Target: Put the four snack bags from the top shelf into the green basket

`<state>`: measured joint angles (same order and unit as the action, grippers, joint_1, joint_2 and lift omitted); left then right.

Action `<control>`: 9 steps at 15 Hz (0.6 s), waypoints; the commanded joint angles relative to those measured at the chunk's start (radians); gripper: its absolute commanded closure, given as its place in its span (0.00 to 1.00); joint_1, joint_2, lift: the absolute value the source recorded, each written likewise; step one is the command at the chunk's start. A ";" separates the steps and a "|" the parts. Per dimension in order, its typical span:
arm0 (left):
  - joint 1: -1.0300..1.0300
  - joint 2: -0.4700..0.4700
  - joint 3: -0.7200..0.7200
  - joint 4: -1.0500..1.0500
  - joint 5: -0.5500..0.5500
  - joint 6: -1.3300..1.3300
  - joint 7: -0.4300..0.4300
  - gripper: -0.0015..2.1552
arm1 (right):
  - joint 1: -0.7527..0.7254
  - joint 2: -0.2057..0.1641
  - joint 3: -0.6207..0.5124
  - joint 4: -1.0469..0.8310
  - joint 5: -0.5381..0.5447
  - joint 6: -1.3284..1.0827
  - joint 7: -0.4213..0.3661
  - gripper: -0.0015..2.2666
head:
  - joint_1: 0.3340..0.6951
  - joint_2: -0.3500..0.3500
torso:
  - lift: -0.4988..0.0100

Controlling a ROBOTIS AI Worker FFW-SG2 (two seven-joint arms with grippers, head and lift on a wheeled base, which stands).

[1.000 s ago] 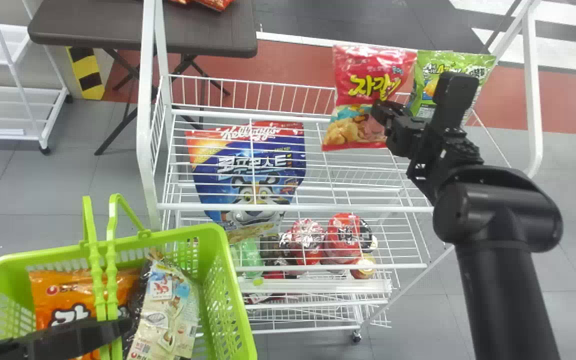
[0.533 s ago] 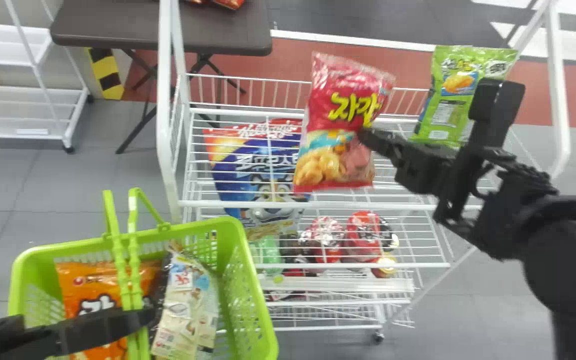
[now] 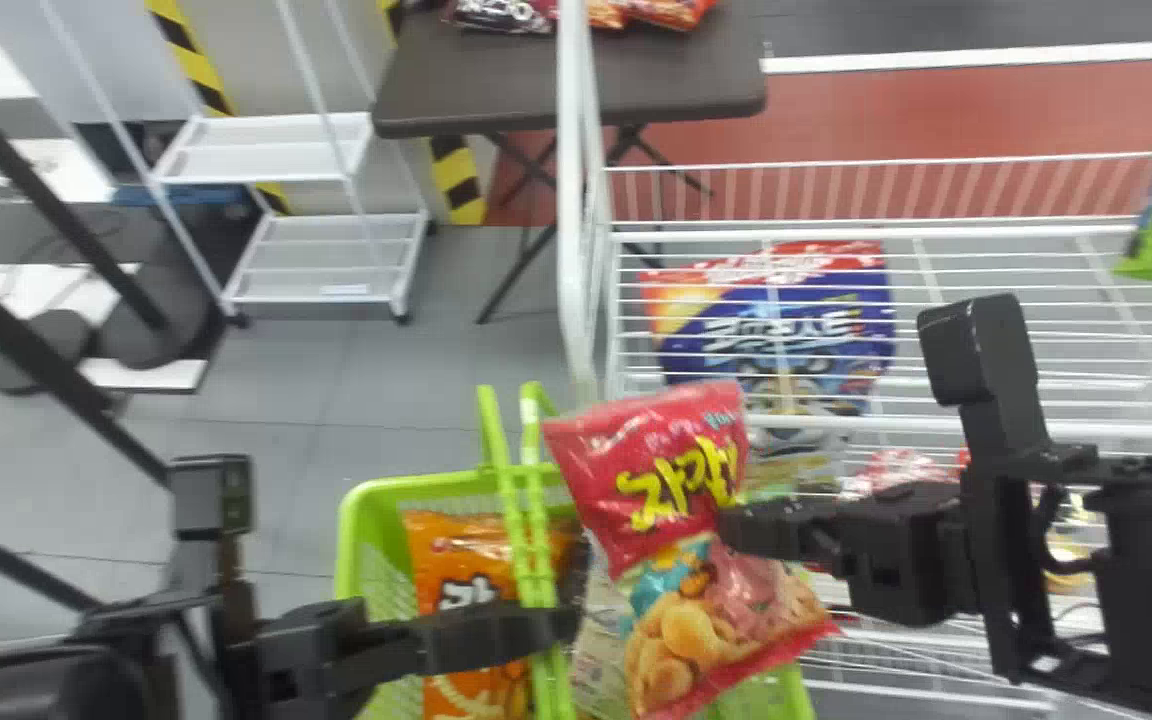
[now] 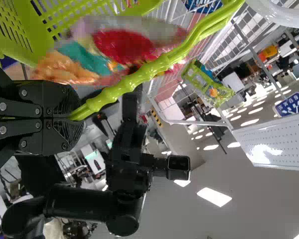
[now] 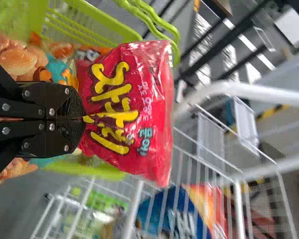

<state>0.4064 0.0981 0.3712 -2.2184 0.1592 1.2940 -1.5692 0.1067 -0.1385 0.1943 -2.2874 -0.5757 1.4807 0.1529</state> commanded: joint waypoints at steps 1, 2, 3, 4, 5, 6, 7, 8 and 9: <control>0.000 0.000 -0.002 0.000 0.002 0.000 -0.011 1.00 | -0.059 0.014 0.114 0.140 -0.023 -0.030 -0.015 0.99 | 1.00 0.88 | 0.97; 0.000 0.000 -0.002 0.000 0.003 0.000 -0.011 1.00 | -0.081 0.043 0.152 0.198 -0.026 -0.046 -0.015 0.99 | 1.00 0.92 | 0.97; 0.000 0.000 -0.005 0.000 0.003 0.000 -0.011 1.00 | -0.094 0.062 0.188 0.238 -0.027 -0.073 -0.013 0.99 | 1.00 1.00 | 0.97; -0.001 0.000 -0.006 0.000 0.003 0.000 -0.011 1.00 | -0.108 0.082 0.228 0.273 -0.029 -0.128 -0.015 0.99 | 1.00 1.00 | 0.97; -0.001 0.000 -0.009 0.000 0.003 0.000 -0.011 1.00 | -0.125 0.096 0.260 0.301 -0.035 -0.171 -0.015 0.99 | 1.00 1.00 | 0.97; -0.001 0.000 -0.009 0.000 0.003 0.000 -0.011 1.00 | -0.134 0.111 0.280 0.321 -0.033 -0.223 -0.015 0.99 | 1.00 1.00 | 0.97; -0.001 0.000 -0.009 0.000 0.003 0.000 -0.011 1.00 | -0.151 0.122 0.292 0.341 -0.030 -0.227 -0.016 0.98 | 1.00 1.00 | 0.97; -0.001 0.000 -0.008 0.000 0.003 0.000 -0.011 1.00 | -0.165 0.126 0.295 0.373 -0.046 -0.227 -0.015 0.90 | 1.00 1.00 | 0.97; -0.001 0.000 -0.006 0.000 0.003 0.000 -0.011 1.00 | -0.180 0.125 0.292 0.402 -0.081 -0.223 -0.006 0.73 | 1.00 1.00 | 0.97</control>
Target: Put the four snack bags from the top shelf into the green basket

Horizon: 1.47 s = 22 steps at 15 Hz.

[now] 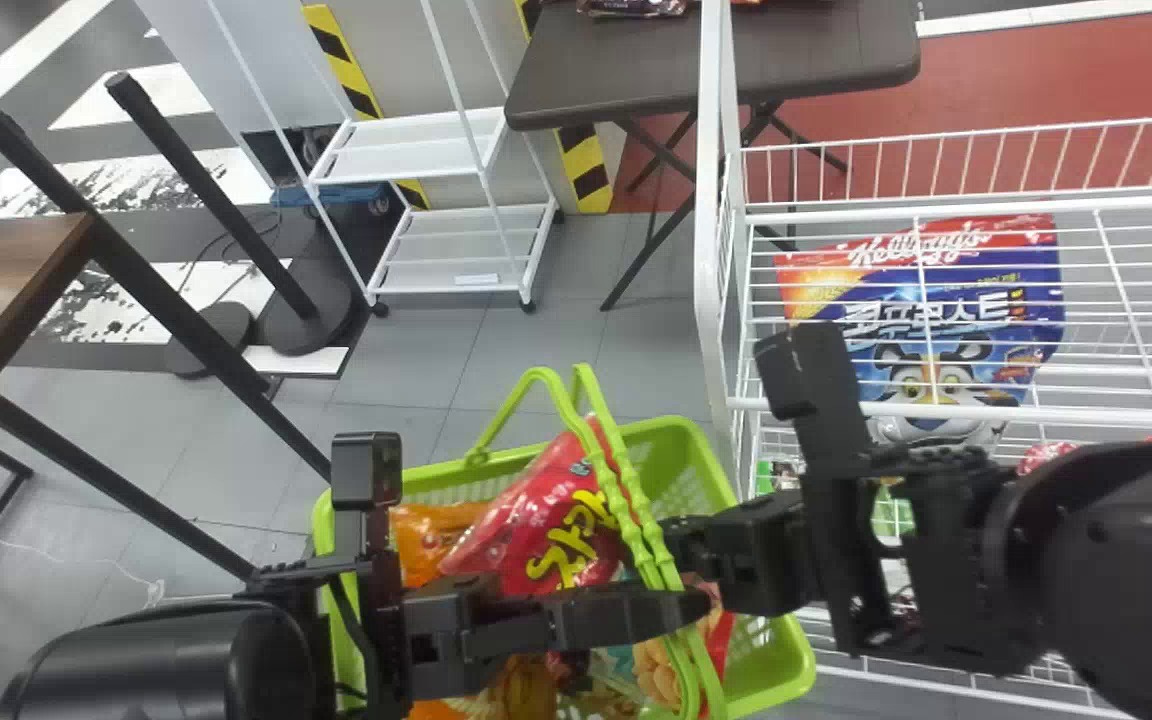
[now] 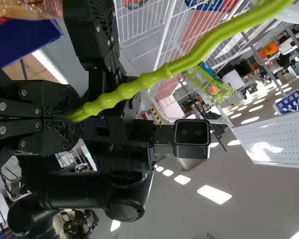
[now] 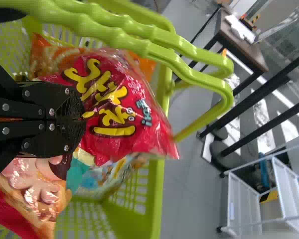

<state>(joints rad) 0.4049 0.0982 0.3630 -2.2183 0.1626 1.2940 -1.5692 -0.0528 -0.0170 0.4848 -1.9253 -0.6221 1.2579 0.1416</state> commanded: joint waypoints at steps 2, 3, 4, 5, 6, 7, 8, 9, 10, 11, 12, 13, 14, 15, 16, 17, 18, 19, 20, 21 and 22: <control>-0.006 0.000 0.004 0.002 -0.002 0.000 -0.011 1.00 | -0.036 -0.023 -0.011 0.072 -0.051 0.036 0.047 0.00 | 1.00 1.00 | 0.97; -0.009 0.000 0.002 0.002 -0.002 0.000 -0.011 1.00 | -0.035 -0.040 -0.023 0.071 -0.047 0.061 0.047 0.00 | 1.00 1.00 | 0.97; -0.011 0.000 0.002 0.002 -0.002 0.000 -0.011 1.00 | -0.027 -0.067 -0.051 0.055 -0.042 0.122 0.047 0.00 | 1.00 1.00 | 0.97; -0.011 0.000 0.002 0.003 -0.002 0.000 -0.011 1.00 | -0.022 -0.101 -0.098 0.000 -0.042 0.214 0.047 0.03 | 1.00 1.00 | 0.97; -0.012 0.000 0.002 0.005 -0.002 0.000 -0.011 1.00 | -0.012 -0.126 -0.149 -0.044 -0.042 0.300 0.047 0.03 | 1.00 1.00 | 0.97; -0.012 0.000 0.002 0.008 -0.002 0.000 -0.011 1.00 | 0.010 -0.146 -0.229 -0.110 -0.042 0.314 0.047 0.03 | 1.00 1.00 | 0.97; -0.014 0.000 0.001 0.009 -0.002 0.000 -0.011 1.00 | 0.039 -0.152 -0.330 -0.167 -0.048 0.314 0.062 0.03 | 1.00 1.00 | 0.97; -0.015 0.000 -0.003 0.011 -0.002 0.000 -0.011 1.00 | 0.057 -0.152 -0.422 -0.201 -0.065 0.314 0.088 0.03 | 1.00 0.98 | 0.97; -0.018 0.000 -0.006 0.011 -0.002 0.000 -0.011 1.00 | 0.071 -0.152 -0.514 -0.230 -0.099 0.314 0.105 0.03 | 1.00 0.92 | 0.97; -0.018 0.000 -0.006 0.011 -0.002 0.000 -0.011 1.00 | 0.085 -0.150 -0.609 -0.253 -0.134 0.314 0.113 0.03 | 1.00 0.86 | 0.97; -0.018 0.000 -0.006 0.011 -0.003 0.000 -0.011 1.00 | 0.087 -0.150 -0.695 -0.259 -0.143 0.314 0.122 0.02 | 1.00 0.79 | 0.97; -0.018 0.000 -0.007 0.011 -0.003 0.000 -0.011 1.00 | 0.085 -0.150 -0.762 -0.259 -0.142 0.314 0.128 0.03 | 1.00 0.72 | 0.97; -0.017 0.000 -0.007 0.011 -0.003 0.000 -0.011 1.00 | 0.080 -0.155 -0.796 -0.250 -0.079 0.211 0.113 0.03 | 1.00 0.61 | 0.97; -0.017 0.000 -0.006 0.011 -0.003 0.000 -0.011 1.00 | 0.067 -0.155 -0.796 -0.227 0.030 0.110 0.110 0.03 | 1.00 0.54 | 0.97; -0.015 0.000 -0.006 0.011 -0.002 0.000 -0.011 1.00 | 0.040 -0.152 -0.787 -0.181 0.160 0.012 0.104 0.02 | 1.00 0.48 | 0.97; -0.012 0.000 -0.004 0.011 -0.003 0.000 -0.011 1.00 | 0.019 -0.143 -0.781 -0.130 0.258 -0.105 0.104 0.02 | 1.00 0.41 | 0.97; -0.011 0.000 -0.003 0.011 -0.002 0.000 -0.011 1.00 | -0.009 -0.138 -0.776 -0.057 0.337 -0.237 0.104 0.02 | 1.00 0.34 | 0.97; -0.008 0.000 0.001 0.011 -0.002 0.000 -0.011 1.00 | -0.042 -0.138 -0.773 0.023 0.390 -0.332 0.104 0.02 | 1.00 0.24 | 0.97; -0.005 0.000 0.004 0.011 -0.002 0.000 -0.011 1.00 | -0.076 -0.140 -0.770 0.095 0.432 -0.403 0.104 0.02 | 1.00 0.19 | 0.97; -0.001 0.000 0.007 0.011 0.000 0.000 -0.011 1.00 | -0.119 -0.138 -0.775 0.184 0.489 -0.485 0.102 0.02 | 1.00 0.17 | 0.97; 0.002 0.002 0.011 0.012 0.001 -0.003 -0.011 1.00 | -0.159 -0.140 -0.781 0.264 0.532 -0.550 0.099 0.02 | 1.00 0.14 | 0.97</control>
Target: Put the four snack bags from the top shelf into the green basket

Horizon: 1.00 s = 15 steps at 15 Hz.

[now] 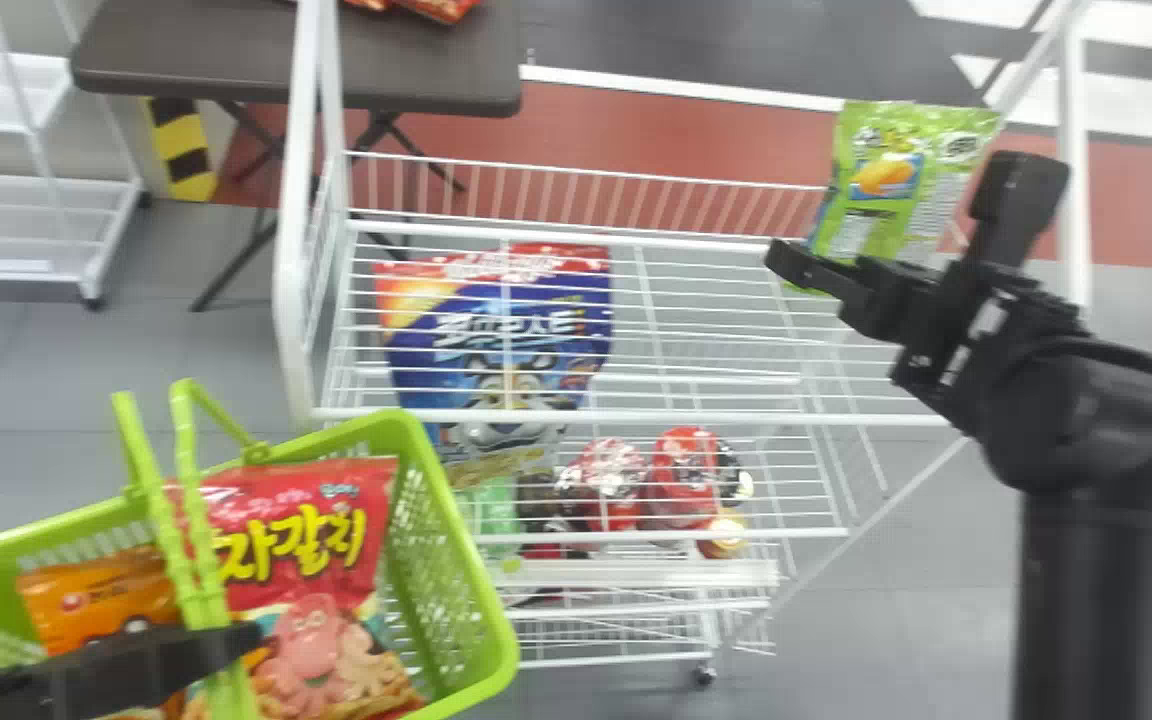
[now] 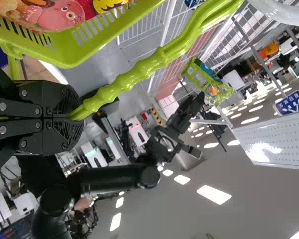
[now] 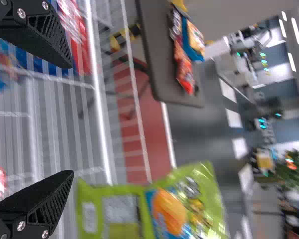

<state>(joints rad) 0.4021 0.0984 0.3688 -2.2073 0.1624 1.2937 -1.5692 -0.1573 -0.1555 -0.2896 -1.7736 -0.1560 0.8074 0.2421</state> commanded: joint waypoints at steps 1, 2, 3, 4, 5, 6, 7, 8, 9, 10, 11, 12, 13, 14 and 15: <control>0.006 0.001 0.012 0.003 0.006 -0.003 -0.011 1.00 | -0.105 -0.009 -0.010 0.217 0.118 -0.167 -0.017 0.02 | 1.00 0.12 | 0.97; 0.006 0.001 0.015 0.008 0.006 -0.003 -0.011 1.00 | -0.142 -0.013 -0.011 0.295 0.150 -0.213 -0.024 0.02 | 1.00 0.08 | 0.97; 0.006 0.003 0.016 0.014 0.008 -0.006 -0.011 1.00 | -0.182 -0.016 -0.014 0.379 0.181 -0.265 -0.027 0.02 | 1.00 0.07 | 0.97; 0.006 0.001 0.016 0.017 0.008 -0.015 -0.011 1.00 | -0.219 -0.021 -0.020 0.457 0.210 -0.317 -0.046 0.02 | 1.00 0.05 | 0.97; 0.006 0.001 0.016 0.020 0.008 -0.018 -0.011 1.00 | -0.255 -0.024 -0.019 0.529 0.239 -0.351 -0.055 0.02 | 1.00 0.04 | 0.97; 0.006 0.001 0.018 0.024 0.008 -0.021 -0.011 1.00 | -0.298 -0.024 -0.017 0.603 0.276 -0.360 -0.058 0.02 | 1.00 0.02 | 0.97; 0.006 0.001 0.019 0.031 0.009 -0.027 -0.011 1.00 | -0.326 -0.024 -0.006 0.654 0.316 -0.385 -0.072 0.03 | 1.00 0.01 | 0.97; 0.006 0.001 0.022 0.038 0.011 -0.030 -0.011 1.00 | -0.347 -0.024 0.003 0.698 0.346 -0.403 -0.075 0.05 | 1.00 0.01 | 0.97; 0.006 0.001 0.024 0.043 0.012 -0.036 -0.011 1.00 | -0.367 -0.024 0.013 0.723 0.362 -0.403 -0.073 0.20 | 1.00 0.01 | 0.97; 0.006 0.001 0.027 0.049 0.014 -0.043 -0.011 1.00 | -0.364 -0.022 0.018 0.723 0.368 -0.400 -0.075 0.46 | 1.00 0.01 | 0.97; 0.006 0.001 0.029 0.054 0.016 -0.049 -0.011 1.00 | -0.358 -0.019 0.023 0.720 0.368 -0.403 -0.079 0.77 | 1.00 0.02 | 0.97; 0.006 0.003 0.035 0.054 0.019 -0.049 -0.011 1.00 | -0.340 -0.012 0.018 0.701 0.362 -0.385 -0.098 0.98 | 1.00 0.03 | 0.97; 0.006 0.003 0.038 0.055 0.022 -0.049 -0.011 1.00 | -0.320 -0.006 0.017 0.663 0.357 -0.385 -0.098 0.99 | 1.00 0.03 | 0.97; 0.006 0.003 0.041 0.057 0.022 -0.049 -0.011 1.00 | -0.297 -0.001 0.013 0.623 0.342 -0.382 -0.098 0.99 | 1.00 0.03 | 0.97; 0.004 0.003 0.041 0.061 0.023 -0.049 -0.011 1.00 | -0.274 -0.001 0.009 0.589 0.323 -0.369 -0.096 0.99 | 1.00 0.04 | 0.97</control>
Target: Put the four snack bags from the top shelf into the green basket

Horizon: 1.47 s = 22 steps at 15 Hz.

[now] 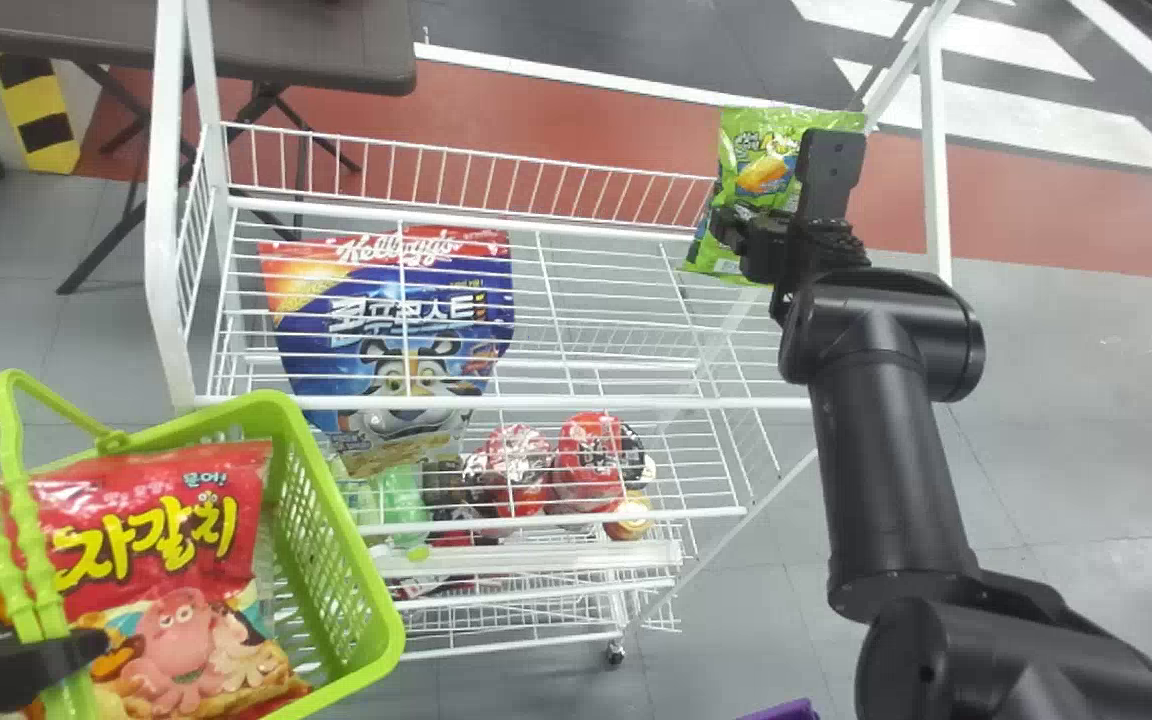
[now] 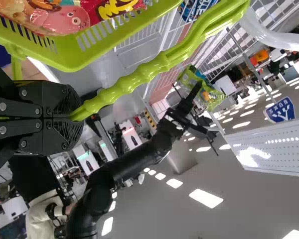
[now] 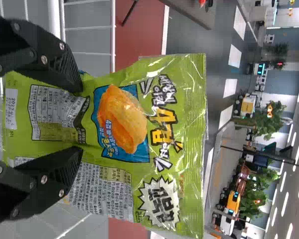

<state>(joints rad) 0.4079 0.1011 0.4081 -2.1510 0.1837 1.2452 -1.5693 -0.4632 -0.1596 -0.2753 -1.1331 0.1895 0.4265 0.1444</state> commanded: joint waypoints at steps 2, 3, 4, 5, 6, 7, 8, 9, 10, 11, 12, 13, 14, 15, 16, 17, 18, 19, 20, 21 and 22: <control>-0.006 0.000 0.003 0.011 0.003 0.000 -0.011 1.00 | 0.084 0.003 -0.007 -0.137 -0.054 0.036 0.004 0.99 | 1.00 0.04 | 0.97; -0.008 0.000 0.005 0.011 0.003 0.000 -0.011 1.00 | 0.126 0.003 -0.008 -0.221 -0.097 0.070 0.007 0.99 | 1.00 0.04 | 0.97; -0.008 0.000 0.008 0.010 0.003 0.003 -0.011 1.00 | 0.178 0.005 -0.010 -0.333 -0.153 0.131 0.014 0.99 | 1.00 0.04 | 0.97; -0.008 0.000 0.009 0.010 0.003 0.003 -0.011 1.00 | 0.222 0.005 -0.010 -0.438 -0.197 0.190 0.015 0.99 | 1.00 0.04 | 0.97; -0.009 -0.001 0.012 0.010 0.005 0.003 -0.011 1.00 | 0.275 0.008 -0.010 -0.567 -0.240 0.257 0.020 0.99 | 1.00 0.05 | 0.97; -0.011 -0.001 0.014 0.010 0.005 0.003 -0.011 1.00 | 0.325 0.012 -0.010 -0.700 -0.289 0.334 0.026 0.99 | 1.00 0.06 | 0.97; -0.011 -0.001 0.014 0.008 0.005 0.003 -0.011 1.00 | 0.370 0.012 -0.008 -0.810 -0.343 0.398 0.029 0.99 | 1.00 0.07 | 0.97; -0.012 -0.001 0.014 0.010 0.016 0.003 -0.011 1.00 | 0.416 0.014 -0.004 -0.930 -0.410 0.496 0.041 0.99 | 1.00 0.09 | 0.97; -0.014 -0.003 0.012 0.010 0.019 0.003 -0.011 1.00 | 0.445 0.014 0.005 -1.024 -0.461 0.598 0.041 0.99 | 1.00 0.11 | 0.97; -0.015 -0.003 0.011 0.010 0.020 0.003 -0.011 1.00 | 0.471 0.017 0.021 -1.111 -0.530 0.730 0.049 0.99 | 1.00 0.16 | 0.97; -0.018 -0.004 0.009 0.010 0.022 0.003 -0.011 1.00 | 0.491 0.021 0.044 -1.166 -0.596 0.849 0.055 0.99 | 1.00 0.21 | 0.97; -0.020 -0.004 0.005 0.010 0.022 0.003 -0.011 1.00 | 0.505 0.028 0.084 -1.211 -0.633 0.935 0.055 0.99 | 1.00 0.25 | 0.97; -0.021 -0.004 0.003 0.010 0.022 0.003 -0.011 1.00 | 0.518 0.038 0.125 -1.223 -0.659 0.993 0.053 0.99 | 1.00 0.30 | 0.97; -0.023 -0.004 0.000 0.010 0.022 0.003 -0.011 1.00 | 0.523 0.048 0.174 -1.232 -0.690 1.067 0.053 0.99 | 1.00 0.35 | 0.97; -0.024 -0.004 -0.003 0.010 0.022 0.003 -0.011 1.00 | 0.528 0.060 0.205 -1.234 -0.720 1.107 0.053 0.99 | 1.00 0.47 | 0.97; -0.024 -0.004 -0.005 0.010 0.020 0.003 -0.011 1.00 | 0.529 0.077 0.240 -1.237 -0.759 1.146 0.052 0.99 | 1.00 0.54 | 0.97; -0.024 -0.004 -0.003 0.010 0.020 0.003 -0.011 1.00 | 0.529 0.094 0.269 -1.237 -0.789 1.146 0.050 0.99 | 1.00 0.59 | 0.97; -0.024 -0.004 -0.003 0.010 0.022 0.003 -0.011 1.00 | 0.526 0.109 0.301 -1.235 -0.808 1.146 0.043 0.99 | 1.00 0.65 | 0.97; -0.024 -0.004 -0.005 0.010 0.022 0.003 -0.011 1.00 | 0.518 0.124 0.320 -1.235 -0.821 1.146 0.040 0.99 | 1.00 0.76 | 0.97; -0.024 -0.004 -0.006 0.010 0.022 0.006 -0.011 1.00 | 0.512 0.138 0.341 -1.229 -0.828 1.146 0.037 0.99 | 1.00 0.81 | 0.97; -0.024 -0.004 -0.008 0.010 0.023 0.003 -0.011 1.00 | 0.506 0.149 0.361 -1.219 -0.831 1.146 0.034 0.99 | 1.00 0.85 | 0.97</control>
<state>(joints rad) 0.3834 0.0966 0.4026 -2.1414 0.2056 1.2499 -1.5693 0.0516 -0.0280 0.0570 -2.3636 -0.6326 1.5698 0.1797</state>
